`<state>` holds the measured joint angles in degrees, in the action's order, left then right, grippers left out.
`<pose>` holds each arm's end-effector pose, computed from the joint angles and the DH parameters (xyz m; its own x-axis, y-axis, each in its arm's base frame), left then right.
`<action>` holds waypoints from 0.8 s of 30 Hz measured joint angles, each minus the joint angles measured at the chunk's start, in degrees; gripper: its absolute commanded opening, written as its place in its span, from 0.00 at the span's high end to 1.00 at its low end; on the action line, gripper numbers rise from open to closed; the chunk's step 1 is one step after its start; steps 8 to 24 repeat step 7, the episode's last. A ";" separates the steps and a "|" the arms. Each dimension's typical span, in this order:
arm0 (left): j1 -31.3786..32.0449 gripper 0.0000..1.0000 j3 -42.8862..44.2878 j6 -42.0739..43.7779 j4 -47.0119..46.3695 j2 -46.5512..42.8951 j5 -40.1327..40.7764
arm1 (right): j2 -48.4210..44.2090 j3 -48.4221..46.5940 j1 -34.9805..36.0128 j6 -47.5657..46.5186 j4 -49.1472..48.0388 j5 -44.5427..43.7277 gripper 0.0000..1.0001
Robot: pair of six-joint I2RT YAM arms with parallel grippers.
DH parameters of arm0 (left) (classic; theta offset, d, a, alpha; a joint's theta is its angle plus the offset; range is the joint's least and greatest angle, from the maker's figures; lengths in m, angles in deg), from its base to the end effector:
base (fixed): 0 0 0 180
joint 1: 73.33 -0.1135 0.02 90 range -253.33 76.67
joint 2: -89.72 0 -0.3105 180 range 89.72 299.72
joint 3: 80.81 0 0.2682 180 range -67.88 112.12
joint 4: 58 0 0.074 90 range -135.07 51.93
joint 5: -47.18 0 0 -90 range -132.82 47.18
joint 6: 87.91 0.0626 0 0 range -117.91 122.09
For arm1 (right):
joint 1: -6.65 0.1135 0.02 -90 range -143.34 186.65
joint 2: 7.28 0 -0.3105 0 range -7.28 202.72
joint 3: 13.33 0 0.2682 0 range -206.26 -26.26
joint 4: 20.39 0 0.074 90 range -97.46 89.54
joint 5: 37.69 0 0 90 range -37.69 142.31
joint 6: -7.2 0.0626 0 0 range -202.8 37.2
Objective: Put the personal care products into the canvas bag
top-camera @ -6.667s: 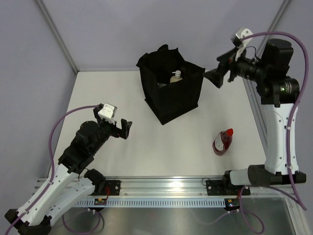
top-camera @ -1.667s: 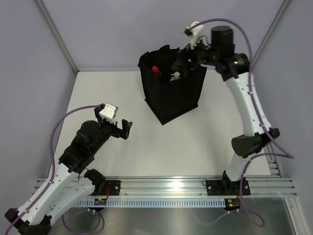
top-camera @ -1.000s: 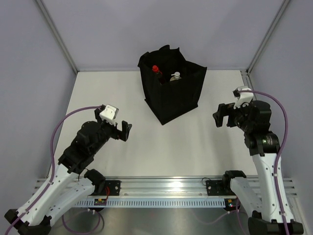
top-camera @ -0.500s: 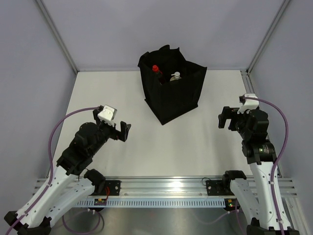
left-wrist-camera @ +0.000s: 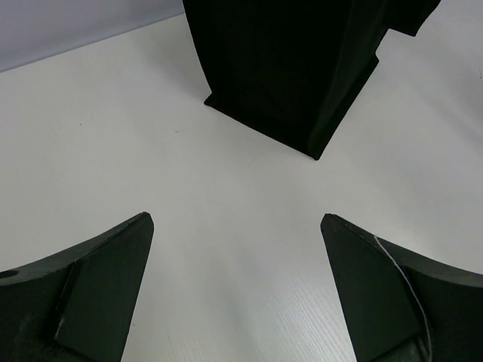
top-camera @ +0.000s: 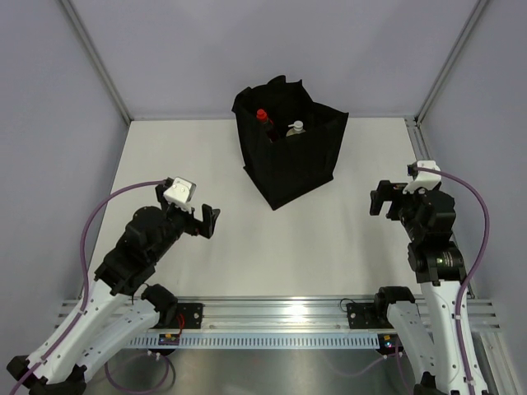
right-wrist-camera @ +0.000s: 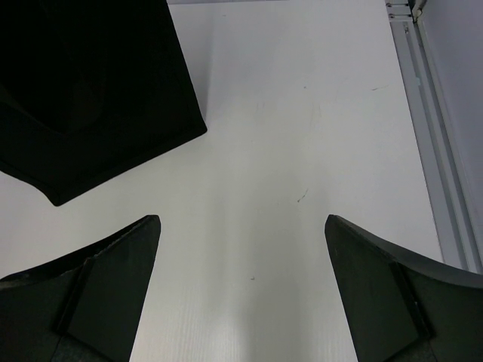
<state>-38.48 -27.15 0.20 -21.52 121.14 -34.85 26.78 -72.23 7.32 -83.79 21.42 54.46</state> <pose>0.1158 -0.0701 0.3434 -0.2168 0.1111 -0.9699 0.4487 0.8937 0.0021 0.1367 0.0039 0.3602 -0.2910 -0.0207 -0.9565 -0.0526 0.9986 -0.0056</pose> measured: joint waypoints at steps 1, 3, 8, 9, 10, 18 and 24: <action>0.00 0.01 0.00 -0.04 0.00 0.00 0.00 | 0.04 0.00 0.00 0.00 -0.20 -0.09 0.00; 0.00 0.01 0.00 -0.07 0.02 0.00 0.00 | 0.07 0.02 0.00 0.39 -0.39 -0.17 0.00; 0.00 0.01 0.00 -0.07 0.02 0.00 0.02 | 0.07 0.04 0.00 1.14 -0.42 -0.20 0.00; 0.00 0.01 0.00 -0.07 0.02 0.00 0.02 | 0.07 0.04 0.00 1.14 -0.42 -0.20 0.00; 0.00 0.01 0.00 -0.07 0.02 0.00 0.02 | 0.07 0.04 0.00 1.14 -0.42 -0.20 0.00; 0.00 0.01 0.00 -0.07 0.02 0.00 0.02 | 0.07 0.04 0.00 1.14 -0.42 -0.20 0.00; 0.00 0.01 0.00 -0.07 0.02 0.00 0.02 | 0.07 0.04 0.00 1.14 -0.42 -0.20 0.00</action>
